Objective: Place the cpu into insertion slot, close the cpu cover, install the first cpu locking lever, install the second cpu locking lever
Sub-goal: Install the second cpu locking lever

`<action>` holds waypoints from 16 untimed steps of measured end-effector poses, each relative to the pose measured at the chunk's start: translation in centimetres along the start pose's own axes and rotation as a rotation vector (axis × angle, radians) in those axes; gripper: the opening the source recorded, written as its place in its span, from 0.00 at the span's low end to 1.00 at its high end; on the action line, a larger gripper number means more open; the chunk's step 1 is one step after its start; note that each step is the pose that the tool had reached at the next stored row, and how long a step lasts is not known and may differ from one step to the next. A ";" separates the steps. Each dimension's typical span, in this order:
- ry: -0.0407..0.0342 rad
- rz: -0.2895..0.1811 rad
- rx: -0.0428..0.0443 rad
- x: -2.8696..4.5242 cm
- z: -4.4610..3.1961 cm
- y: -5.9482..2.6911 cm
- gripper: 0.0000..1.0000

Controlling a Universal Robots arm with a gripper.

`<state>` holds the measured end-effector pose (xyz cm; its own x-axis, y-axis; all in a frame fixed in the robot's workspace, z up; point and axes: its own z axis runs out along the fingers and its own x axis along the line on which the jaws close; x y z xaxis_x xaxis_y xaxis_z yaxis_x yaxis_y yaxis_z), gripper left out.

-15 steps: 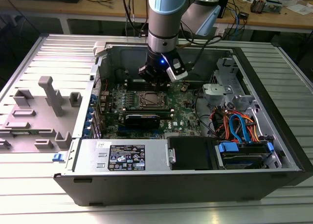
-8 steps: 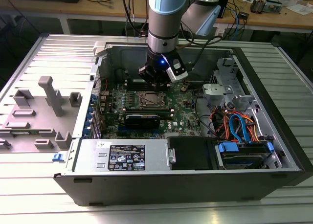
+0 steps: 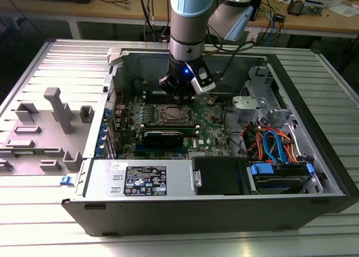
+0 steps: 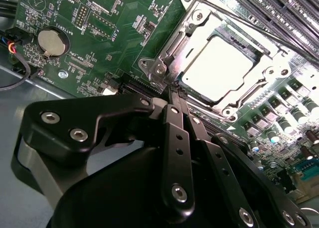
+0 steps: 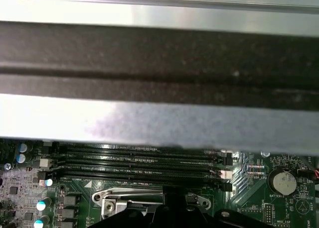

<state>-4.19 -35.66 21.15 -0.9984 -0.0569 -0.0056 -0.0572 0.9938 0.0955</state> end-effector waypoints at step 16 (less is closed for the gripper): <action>0.0000 0.000 0.0002 0.09 -1.18 -1.48 0.11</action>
<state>-4.19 -37.26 22.18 -0.9984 -0.0568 -0.0056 -0.0571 0.9938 0.0953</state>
